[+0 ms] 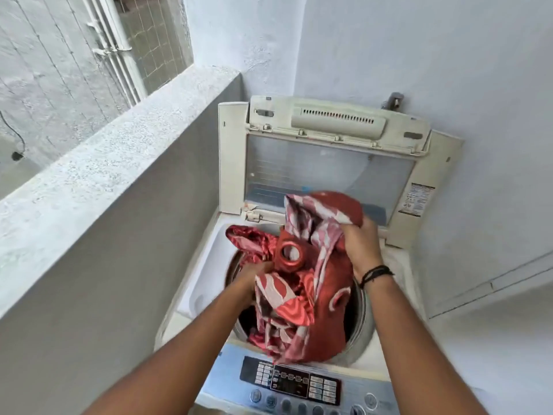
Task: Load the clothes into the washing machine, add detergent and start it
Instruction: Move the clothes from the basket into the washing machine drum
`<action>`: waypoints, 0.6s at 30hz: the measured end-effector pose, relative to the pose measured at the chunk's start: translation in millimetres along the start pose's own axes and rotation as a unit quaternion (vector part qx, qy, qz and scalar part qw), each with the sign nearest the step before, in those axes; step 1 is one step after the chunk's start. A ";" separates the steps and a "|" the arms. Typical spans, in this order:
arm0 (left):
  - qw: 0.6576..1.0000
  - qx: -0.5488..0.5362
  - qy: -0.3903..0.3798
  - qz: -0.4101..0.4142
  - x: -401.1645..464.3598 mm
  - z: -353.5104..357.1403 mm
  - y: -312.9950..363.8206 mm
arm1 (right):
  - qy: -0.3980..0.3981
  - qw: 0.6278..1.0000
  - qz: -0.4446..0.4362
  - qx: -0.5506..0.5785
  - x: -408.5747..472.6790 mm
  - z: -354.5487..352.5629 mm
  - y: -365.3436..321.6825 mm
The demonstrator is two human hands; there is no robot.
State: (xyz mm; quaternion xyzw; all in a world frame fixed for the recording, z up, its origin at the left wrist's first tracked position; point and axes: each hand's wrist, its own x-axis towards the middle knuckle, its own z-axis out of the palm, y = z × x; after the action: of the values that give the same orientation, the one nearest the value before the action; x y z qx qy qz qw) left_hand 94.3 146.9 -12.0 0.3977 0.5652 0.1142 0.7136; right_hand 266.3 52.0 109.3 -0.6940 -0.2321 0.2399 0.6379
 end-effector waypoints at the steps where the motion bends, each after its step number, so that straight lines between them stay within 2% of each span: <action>1: 0.999 0.046 0.005 -0.024 -2.1 -1.9 -11.9 | -0.007 0.999 0.030 -0.030 -2.8 -4.8 18.7; 4: 0.987 0.147 0.038 -0.050 -10.7 -11.3 -34.1 | -0.032 0.983 0.134 -0.125 -7.1 -20.2 79.2; 6: 0.986 0.147 0.064 -0.047 -7.4 -18.3 -37.0 | -0.032 0.962 0.192 -0.192 -8.1 -30.2 113.3; 9: 0.988 0.122 0.082 -0.043 2.3 -25.9 -41.4 | -0.005 0.940 0.225 -0.256 -9.7 -34.9 129.2; 14: 0.990 0.003 0.130 0.052 17.1 -37.4 -39.7 | 0.100 0.943 0.238 -0.211 2.9 -37.4 122.7; 18: 0.988 -0.059 0.105 0.094 1.1 -41.5 -22.6 | 0.106 0.948 0.254 -0.157 9.1 -35.7 129.8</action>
State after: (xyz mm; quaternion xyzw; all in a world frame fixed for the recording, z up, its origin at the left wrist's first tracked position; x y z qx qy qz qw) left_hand 51.0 150.9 -30.4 0.3919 0.5897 0.2548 0.6586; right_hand 298.0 19.9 -17.9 -0.8429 -0.0140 0.2800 0.4593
